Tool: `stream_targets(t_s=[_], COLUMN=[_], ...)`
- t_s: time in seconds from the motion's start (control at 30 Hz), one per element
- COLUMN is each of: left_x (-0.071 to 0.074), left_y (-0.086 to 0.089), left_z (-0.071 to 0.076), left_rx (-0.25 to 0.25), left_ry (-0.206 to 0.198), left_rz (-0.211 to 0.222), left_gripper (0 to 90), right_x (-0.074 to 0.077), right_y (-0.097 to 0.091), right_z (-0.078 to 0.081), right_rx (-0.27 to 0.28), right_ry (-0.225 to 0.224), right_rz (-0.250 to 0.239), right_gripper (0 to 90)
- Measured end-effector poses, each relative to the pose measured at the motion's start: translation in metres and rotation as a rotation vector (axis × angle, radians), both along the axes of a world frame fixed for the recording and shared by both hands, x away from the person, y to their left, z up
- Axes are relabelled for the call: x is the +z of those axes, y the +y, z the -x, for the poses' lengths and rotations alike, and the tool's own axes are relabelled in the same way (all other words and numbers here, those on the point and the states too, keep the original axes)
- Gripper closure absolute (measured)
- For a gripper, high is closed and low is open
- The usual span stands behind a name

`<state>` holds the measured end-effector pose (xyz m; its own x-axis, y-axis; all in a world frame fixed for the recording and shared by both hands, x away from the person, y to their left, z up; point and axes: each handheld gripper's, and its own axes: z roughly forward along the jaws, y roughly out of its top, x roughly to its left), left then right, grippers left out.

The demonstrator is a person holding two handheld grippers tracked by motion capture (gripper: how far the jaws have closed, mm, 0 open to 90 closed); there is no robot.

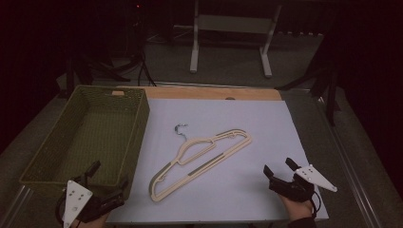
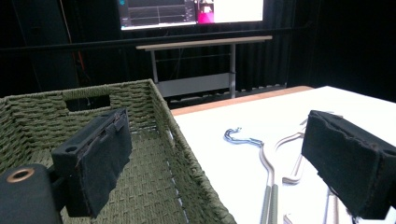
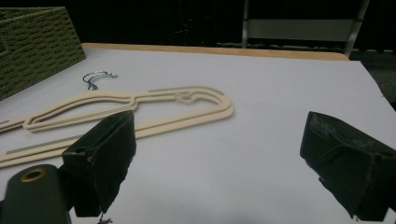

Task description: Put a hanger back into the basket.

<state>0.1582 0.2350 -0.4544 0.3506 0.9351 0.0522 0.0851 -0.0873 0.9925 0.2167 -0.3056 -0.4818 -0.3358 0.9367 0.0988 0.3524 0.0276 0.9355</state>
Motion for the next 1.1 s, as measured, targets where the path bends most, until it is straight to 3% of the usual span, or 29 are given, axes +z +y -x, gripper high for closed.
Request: stream_targets(t_s=[0.17, 0.37, 0.53, 0.57, 0.77, 0.83, 0.87, 0.93, 1.0, 1.07, 1.1], left_x=[0.001, 0.01, 0.02, 0.024, 0.034, 0.048, 0.048, 0.055, 0.057, 0.059, 0.059], left_y=[-0.002, -0.008, -0.02, -0.023, -0.034, -0.052, -0.052, -0.072, -0.08, -0.101, -0.101], left_z=[0.001, 0.005, 0.005, 0.005, 0.004, -0.002, -0.002, -0.008, -0.01, -0.018, -0.018], left_rx=[-0.022, -0.105, -0.117, -0.151, -0.184, -0.242, -0.242, -0.307, -0.318, -0.348, -0.348], left_ry=[-0.003, -0.008, 0.077, 0.089, 0.076, 0.101, 0.101, 0.119, 0.124, 0.148, 0.148], left_rz=[0.004, 0.074, 0.052, 0.07, 0.042, 0.048, 0.048, 0.031, 0.026, 0.015, 0.015], left_gripper=[8.4, 7.3, 6.4, 9.5, 13.9, 14.6, 14.9, 15.3, 16.3, 16.9, 17.3], right_x=[0.0, 0.0, 0.001, 0.002, 0.002, 0.002, 0.002, 0.002, 0.002, 0.002, 0.002], right_y=[-0.001, 0.0, 0.0, 0.0, 0.0, 0.001, 0.001, 0.001, 0.0, -0.001, -0.001], right_z=[0.001, 0.001, 0.001, 0.001, 0.001, 0.001, 0.001, 0.001, 0.001, 0.001, 0.001], right_rx=[0.001, 0.003, 0.005, 0.006, 0.009, 0.013, 0.015, 0.018, 0.018, 0.02, 0.02], right_ry=[-0.001, -0.003, -0.005, -0.005, -0.005, -0.003, -0.003, -0.005, -0.005, -0.006, -0.007], right_rz=[-0.001, -0.001, -0.004, -0.009, -0.017, -0.018, -0.016, -0.017, -0.021, -0.026, -0.028], right_gripper=[10.5, 10.5, 10.5, 10.5, 10.5, 10.5, 10.5, 10.5, 10.5, 10.5, 10.5])
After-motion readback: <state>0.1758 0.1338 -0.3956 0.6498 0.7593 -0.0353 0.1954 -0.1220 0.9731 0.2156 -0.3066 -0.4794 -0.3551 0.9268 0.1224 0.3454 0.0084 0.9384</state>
